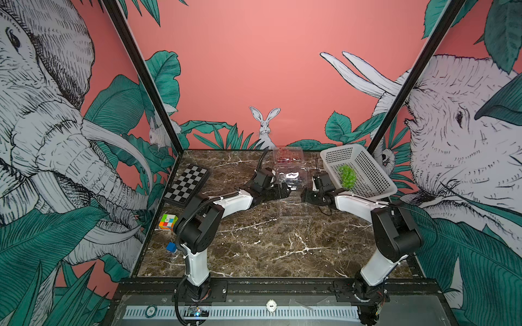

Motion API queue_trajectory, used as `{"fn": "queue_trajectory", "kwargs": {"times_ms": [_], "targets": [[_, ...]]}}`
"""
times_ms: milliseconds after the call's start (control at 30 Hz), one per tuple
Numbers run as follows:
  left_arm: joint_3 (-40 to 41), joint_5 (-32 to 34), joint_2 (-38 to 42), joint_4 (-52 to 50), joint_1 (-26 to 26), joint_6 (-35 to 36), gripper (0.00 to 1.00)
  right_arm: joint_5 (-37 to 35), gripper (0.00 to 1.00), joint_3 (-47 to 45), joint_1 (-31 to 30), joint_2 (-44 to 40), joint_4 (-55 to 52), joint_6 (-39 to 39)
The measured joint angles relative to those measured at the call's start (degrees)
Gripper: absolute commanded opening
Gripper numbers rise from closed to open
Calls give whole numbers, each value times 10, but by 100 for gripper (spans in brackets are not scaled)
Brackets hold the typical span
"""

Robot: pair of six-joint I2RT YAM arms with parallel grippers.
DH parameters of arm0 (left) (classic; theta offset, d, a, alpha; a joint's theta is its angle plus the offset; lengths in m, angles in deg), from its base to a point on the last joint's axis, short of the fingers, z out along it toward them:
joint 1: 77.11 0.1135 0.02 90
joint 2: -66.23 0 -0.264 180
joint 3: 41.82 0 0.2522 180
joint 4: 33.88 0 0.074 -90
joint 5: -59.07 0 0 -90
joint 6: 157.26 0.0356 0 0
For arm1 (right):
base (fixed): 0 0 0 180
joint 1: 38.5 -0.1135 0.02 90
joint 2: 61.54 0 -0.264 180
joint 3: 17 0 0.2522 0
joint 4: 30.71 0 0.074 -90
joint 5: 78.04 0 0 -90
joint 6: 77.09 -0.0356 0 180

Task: Pack grapes into containers
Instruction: Place the packing box at the center of the board, then pick up the grape from the basket.

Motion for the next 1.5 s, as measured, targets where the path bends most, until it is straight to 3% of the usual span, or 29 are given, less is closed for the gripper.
{"fn": "queue_trajectory", "kwargs": {"times_ms": [300, 633, 900, 1100, 1500], "targets": [[23, 21, 35, -19, 3, 18, 99, -2, 99, 0, 11, -41, -17, 12], [43, 55, 120, -53, 6, 55, 99, -28, 99, -4, 29, -138, -64, 43], [-33, 49, 117, -64, 2, 69, 99, -85, 99, 43, 90, -187, -143, 88], [-125, 34, 63, -57, -22, 69, 99, -114, 86, 99, 151, -147, -170, 108], [-226, 8, -51, -50, -78, 50, 100, -113, 54, 263, 212, 52, -196, 122]]}}
